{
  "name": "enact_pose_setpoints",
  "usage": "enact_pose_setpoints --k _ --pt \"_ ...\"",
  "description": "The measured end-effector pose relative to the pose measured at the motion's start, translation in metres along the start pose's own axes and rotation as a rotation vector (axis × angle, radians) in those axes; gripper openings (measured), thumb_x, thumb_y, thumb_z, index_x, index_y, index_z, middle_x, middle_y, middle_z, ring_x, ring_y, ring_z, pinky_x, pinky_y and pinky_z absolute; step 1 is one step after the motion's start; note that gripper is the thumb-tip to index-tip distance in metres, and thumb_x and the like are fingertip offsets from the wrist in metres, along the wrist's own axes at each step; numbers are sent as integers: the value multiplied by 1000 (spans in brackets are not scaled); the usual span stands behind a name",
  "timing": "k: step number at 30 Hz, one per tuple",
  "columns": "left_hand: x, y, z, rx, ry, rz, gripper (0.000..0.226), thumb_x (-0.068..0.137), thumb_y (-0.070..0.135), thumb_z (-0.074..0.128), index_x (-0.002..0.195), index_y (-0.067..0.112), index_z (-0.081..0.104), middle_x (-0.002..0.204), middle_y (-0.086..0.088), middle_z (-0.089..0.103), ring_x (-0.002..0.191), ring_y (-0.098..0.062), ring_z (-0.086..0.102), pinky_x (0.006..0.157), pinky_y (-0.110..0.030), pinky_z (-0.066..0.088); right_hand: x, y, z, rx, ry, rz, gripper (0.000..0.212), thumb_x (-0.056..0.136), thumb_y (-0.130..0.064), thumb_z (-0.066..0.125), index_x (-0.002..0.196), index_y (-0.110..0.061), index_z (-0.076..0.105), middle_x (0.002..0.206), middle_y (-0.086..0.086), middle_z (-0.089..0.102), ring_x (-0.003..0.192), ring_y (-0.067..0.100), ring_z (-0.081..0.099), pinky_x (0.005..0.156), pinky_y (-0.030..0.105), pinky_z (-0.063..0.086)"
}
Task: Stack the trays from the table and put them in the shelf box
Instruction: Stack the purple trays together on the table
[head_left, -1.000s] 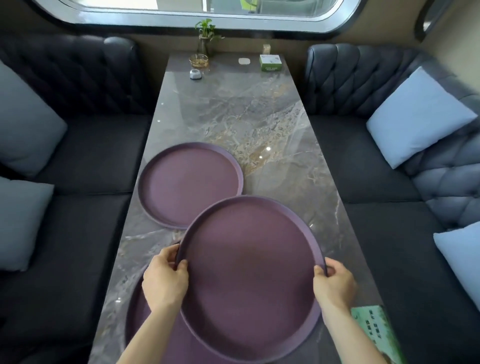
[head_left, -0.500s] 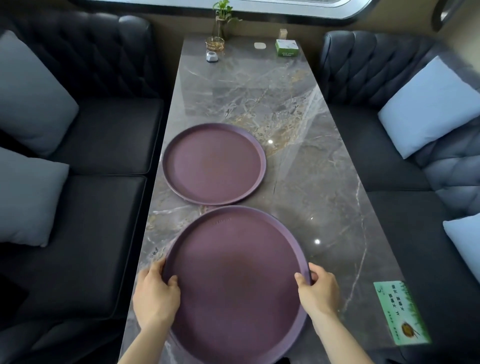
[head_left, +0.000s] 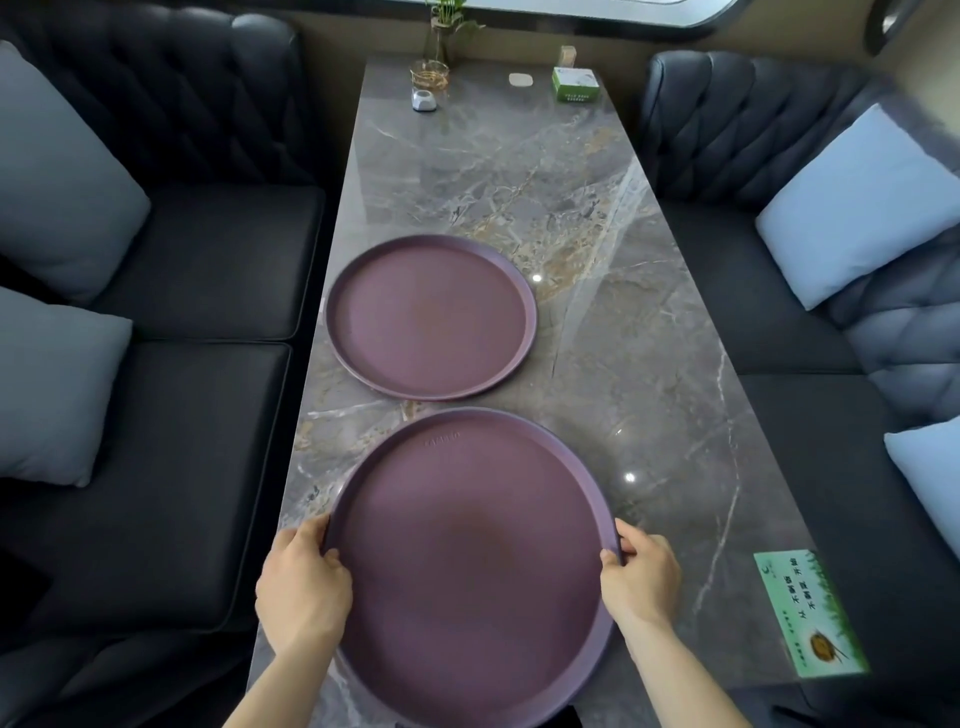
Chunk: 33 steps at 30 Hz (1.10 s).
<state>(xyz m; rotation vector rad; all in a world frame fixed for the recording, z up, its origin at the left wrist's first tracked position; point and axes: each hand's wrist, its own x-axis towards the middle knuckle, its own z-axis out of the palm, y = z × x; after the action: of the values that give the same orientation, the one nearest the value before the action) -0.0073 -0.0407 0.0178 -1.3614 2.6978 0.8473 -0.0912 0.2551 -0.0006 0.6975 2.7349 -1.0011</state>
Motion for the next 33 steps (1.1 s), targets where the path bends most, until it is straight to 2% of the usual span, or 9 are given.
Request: enact_pose_setpoints --k 8,17,20,23,26,28,30,33 --pt "5 -4 2 -3 20 -6 39 84 9 61 120 24 68 114 -5 66 95 -35 64 79 -41 49 2 3 1 -13 12 28 43 84 4 62 121 -16 70 95 6 66 94 29 63 88 43 53" --pt "9 -8 5 -57 23 -28 40 81 7 64 116 25 70 107 -2 69 95 -30 65 79 -40 49 1 6 4 -6 29 47 44 84 3 63 122 -20 70 92 2 63 88 23 60 85 36 53" --pt "12 -9 5 -49 -7 -24 38 80 8 64 114 26 69 106 -1 69 95 -28 65 77 -39 49 1 5 3 -24 28 45 44 86 2 62 123 -21 68 94 3 65 88 22 59 84 36 51" --pt "18 -8 -1 -29 -95 -39 33 79 9 64 104 30 64 104 4 68 90 -26 62 71 -36 45 -3 6 0 -56 -14 43 43 87 -3 62 125 -23 66 101 8 70 99 29 64 86 37 50" --pt "30 -10 -13 -8 -244 -95 26 79 20 65 96 38 58 98 11 68 83 -21 60 69 -34 44 -5 7 -6 -89 -82 96 39 87 -16 66 126 -23 63 103 6 74 107 31 64 90 38 49" --pt "38 -13 -20 -15 -282 -143 23 80 34 65 102 40 59 94 10 69 83 -21 61 71 -34 45 2 8 -16 -92 -116 159 38 87 -31 68 124 -23 64 105 1 76 113 30 62 93 36 46" --pt "50 -13 -25 -85 -233 -193 28 81 45 61 107 35 61 99 8 71 86 -23 60 73 -35 46 15 7 -25 -63 -143 180 34 85 -39 68 116 -24 69 105 -1 76 110 30 64 93 37 50" --pt "73 3 -26 -253 -152 -233 28 83 43 61 107 29 66 99 4 71 87 -23 63 77 -38 49 42 -5 -30 90 -162 203 21 84 -32 71 100 -19 75 89 2 77 93 31 70 87 49 56"
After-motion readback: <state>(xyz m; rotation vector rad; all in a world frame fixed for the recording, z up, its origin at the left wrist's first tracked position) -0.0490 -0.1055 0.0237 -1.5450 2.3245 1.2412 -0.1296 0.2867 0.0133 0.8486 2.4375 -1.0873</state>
